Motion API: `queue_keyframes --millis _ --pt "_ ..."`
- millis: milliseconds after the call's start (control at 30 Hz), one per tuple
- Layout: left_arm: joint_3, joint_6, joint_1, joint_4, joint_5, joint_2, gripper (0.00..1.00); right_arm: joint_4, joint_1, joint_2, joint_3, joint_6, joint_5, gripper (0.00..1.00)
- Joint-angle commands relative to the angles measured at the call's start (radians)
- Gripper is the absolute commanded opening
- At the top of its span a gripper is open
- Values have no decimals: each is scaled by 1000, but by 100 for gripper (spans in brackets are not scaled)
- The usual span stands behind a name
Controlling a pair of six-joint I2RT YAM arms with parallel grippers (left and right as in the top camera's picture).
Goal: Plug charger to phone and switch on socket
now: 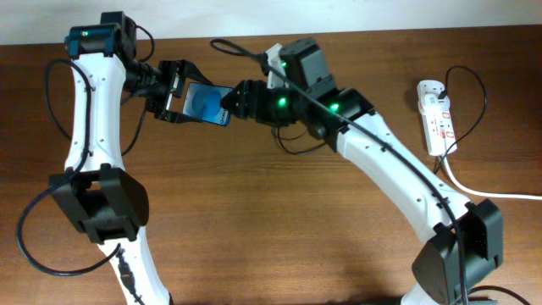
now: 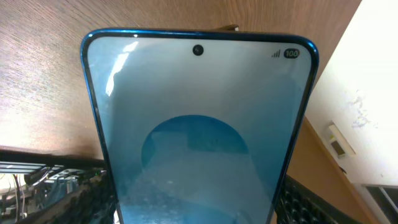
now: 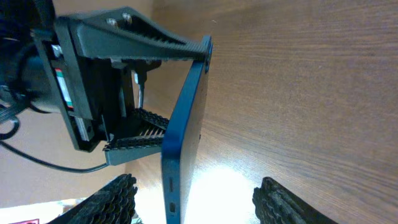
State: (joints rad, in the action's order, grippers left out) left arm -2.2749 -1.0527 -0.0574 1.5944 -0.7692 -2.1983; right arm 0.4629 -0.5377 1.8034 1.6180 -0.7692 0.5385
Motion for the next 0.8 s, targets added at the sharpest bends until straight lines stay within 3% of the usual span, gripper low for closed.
queue_keyframes --millis 0,167,267,333,467,633,767 --pt "-18 -9 -1 5 -8 37 0 -23 -74 -1 17 -86 -202 56" --pt "-18 -9 43 5 14 37 2 -113 -110 60 17 -116 -222 30" --pt "-18 -9 60 5 36 37 1 -108 -110 69 16 -111 -226 20" --pt "-18 -9 60 5 37 37 4 -101 -110 69 16 -111 -227 4" --pt "-18 -9 60 5 37 37 32 -105 -109 69 16 -111 -230 4" --pt "-18 -8 60 5 37 37 100 -113 -108 67 17 -112 -228 4" --pt "-18 41 57 -13 68 37 99 -109 -43 52 17 -111 -149 4"
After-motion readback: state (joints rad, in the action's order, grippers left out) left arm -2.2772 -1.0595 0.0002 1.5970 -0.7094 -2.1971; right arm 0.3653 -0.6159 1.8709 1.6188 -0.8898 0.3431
